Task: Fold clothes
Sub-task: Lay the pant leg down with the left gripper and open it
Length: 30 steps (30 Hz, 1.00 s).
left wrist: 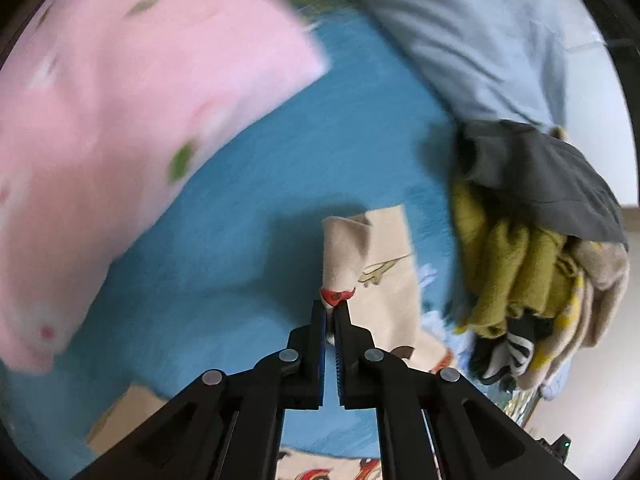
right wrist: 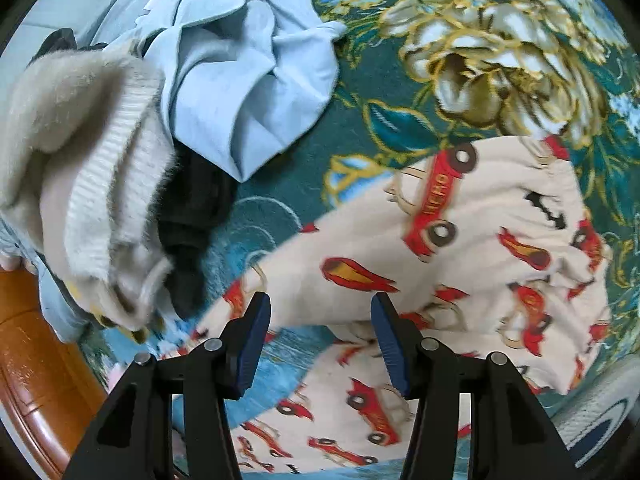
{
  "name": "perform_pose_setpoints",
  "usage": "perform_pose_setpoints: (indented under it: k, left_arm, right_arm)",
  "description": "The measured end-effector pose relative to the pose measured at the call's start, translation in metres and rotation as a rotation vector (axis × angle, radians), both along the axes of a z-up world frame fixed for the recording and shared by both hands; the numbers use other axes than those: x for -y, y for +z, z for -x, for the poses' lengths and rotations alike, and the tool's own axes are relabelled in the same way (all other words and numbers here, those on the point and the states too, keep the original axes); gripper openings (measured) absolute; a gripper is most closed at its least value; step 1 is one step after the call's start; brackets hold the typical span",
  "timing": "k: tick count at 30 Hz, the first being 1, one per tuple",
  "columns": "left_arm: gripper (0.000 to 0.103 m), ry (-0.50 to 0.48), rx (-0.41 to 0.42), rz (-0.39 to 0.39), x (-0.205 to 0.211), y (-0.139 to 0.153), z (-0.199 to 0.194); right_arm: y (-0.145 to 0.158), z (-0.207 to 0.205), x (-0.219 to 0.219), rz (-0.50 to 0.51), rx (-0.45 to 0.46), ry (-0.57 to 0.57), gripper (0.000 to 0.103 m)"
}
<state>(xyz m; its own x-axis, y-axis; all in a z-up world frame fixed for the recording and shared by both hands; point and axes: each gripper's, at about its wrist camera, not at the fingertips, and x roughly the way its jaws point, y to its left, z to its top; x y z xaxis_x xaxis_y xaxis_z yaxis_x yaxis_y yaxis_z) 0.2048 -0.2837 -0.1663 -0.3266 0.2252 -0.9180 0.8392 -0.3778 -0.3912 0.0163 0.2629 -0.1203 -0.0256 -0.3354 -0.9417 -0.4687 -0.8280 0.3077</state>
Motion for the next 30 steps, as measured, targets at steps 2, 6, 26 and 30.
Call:
perform_pose_setpoints:
  k: [2, 6, 26, 30]
  left_arm:
    - [0.010, 0.063, 0.048, -0.043, -0.001, -0.010, -0.015]
    - [0.018, 0.135, 0.047, -0.066, -0.005, -0.001, -0.037]
    - [0.062, 0.130, 0.218, -0.011, 0.019, -0.012, 0.017]
    - [0.061, 0.110, 0.197, -0.054, 0.014, 0.005, 0.034]
  right_arm:
    - [-0.004, 0.000, 0.009, -0.016, 0.007, 0.052, 0.054]
    - [-0.012, -0.004, 0.024, -0.057, 0.024, 0.134, 0.054]
    - [-0.047, 0.017, -0.021, 0.047, 0.091, -0.177, 0.054]
    - [-0.045, 0.030, -0.011, 0.034, 0.073, -0.124, 0.054]
